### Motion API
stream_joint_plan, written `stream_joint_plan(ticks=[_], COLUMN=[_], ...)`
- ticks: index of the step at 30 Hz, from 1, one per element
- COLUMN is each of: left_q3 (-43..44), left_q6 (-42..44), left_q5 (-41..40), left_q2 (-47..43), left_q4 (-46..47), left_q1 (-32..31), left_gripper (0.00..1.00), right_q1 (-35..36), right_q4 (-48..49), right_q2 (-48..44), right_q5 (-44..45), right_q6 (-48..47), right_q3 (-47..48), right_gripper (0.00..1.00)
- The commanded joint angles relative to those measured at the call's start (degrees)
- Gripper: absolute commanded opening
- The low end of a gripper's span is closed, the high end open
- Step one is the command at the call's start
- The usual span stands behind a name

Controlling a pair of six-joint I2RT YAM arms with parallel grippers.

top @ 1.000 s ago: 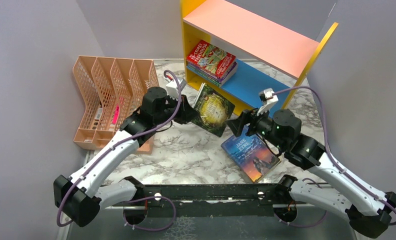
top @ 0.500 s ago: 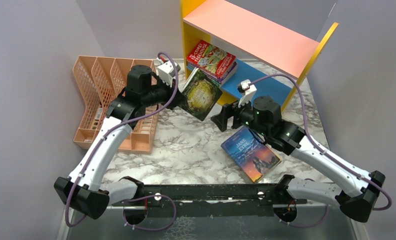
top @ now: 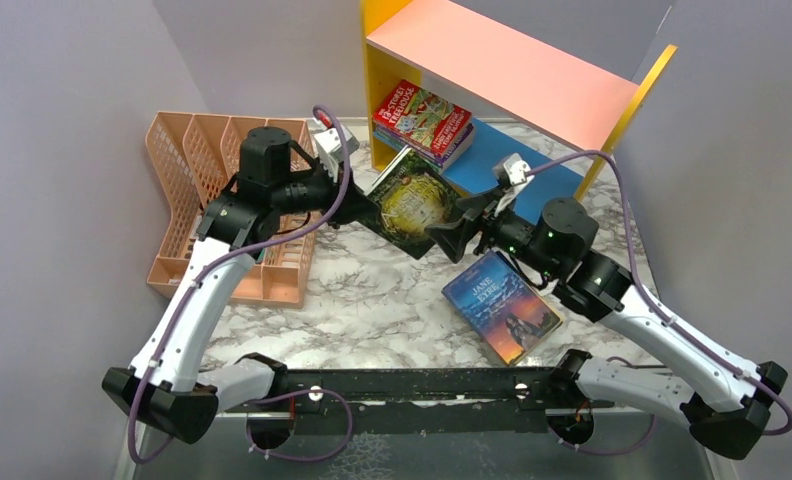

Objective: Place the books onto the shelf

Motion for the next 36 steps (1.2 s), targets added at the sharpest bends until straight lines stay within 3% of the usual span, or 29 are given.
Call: stream_joint_plan(ticks=[1,4,6,15,23,25,29,31,33,36], left_q3=[2.2,-0.6,-2.1,-5.3,-7.0,-7.1,-7.3,-7.8,-8.2,-8.3], left_q6=[0.2,3.8,6.4,14.0,17.9,17.9,17.8,17.7,16.7,13.6], left_q5=[9.5,12.5,14.4,20.5,23.4,23.4,22.7,21.0,18.8,14.6], left_q2=[-5.7,-8.8,-10.7,-15.1,-18.4,-18.7,-19.2,-19.6,-19.7,-19.3], left_q4=[2.3,2.2,2.1,2.1,1.5,1.5,1.4,1.4,1.4,1.9], left_q1=[0.1,0.1,0.1,0.1,0.1,0.1,0.1,0.1,0.1,0.1], left_gripper=[0.00,0.00,0.00,0.00,0.00,0.00,0.00,0.00,0.00,0.23], right_q1=[-0.1,-0.1,-0.1,-0.1,-0.1,-0.1,-0.1,-0.1,-0.1,-0.1], right_q4=[2.0,1.5,-0.4,-6.2,-5.6,-5.3,-3.6,-3.9,-4.4,-2.6], right_q2=[-4.6,-6.7,-6.8,-1.8,1.5,1.8,1.0,0.8,0.8,0.2], right_q5=[0.4,-0.3,-5.2,-16.2,-33.1,-33.7,-32.1,-31.9,-30.0,-26.6], right_q6=[-4.2,-6.6,-8.5,-10.8,-9.3,-8.4,-5.3,-4.7,-3.8,-2.5], right_q3=[1.3,1.2,2.3,6.8,8.8,8.2,6.7,6.7,7.2,6.2], right_gripper=[0.93,0.93,0.93,0.93,0.92,0.80,0.25,0.08,0.01,0.01])
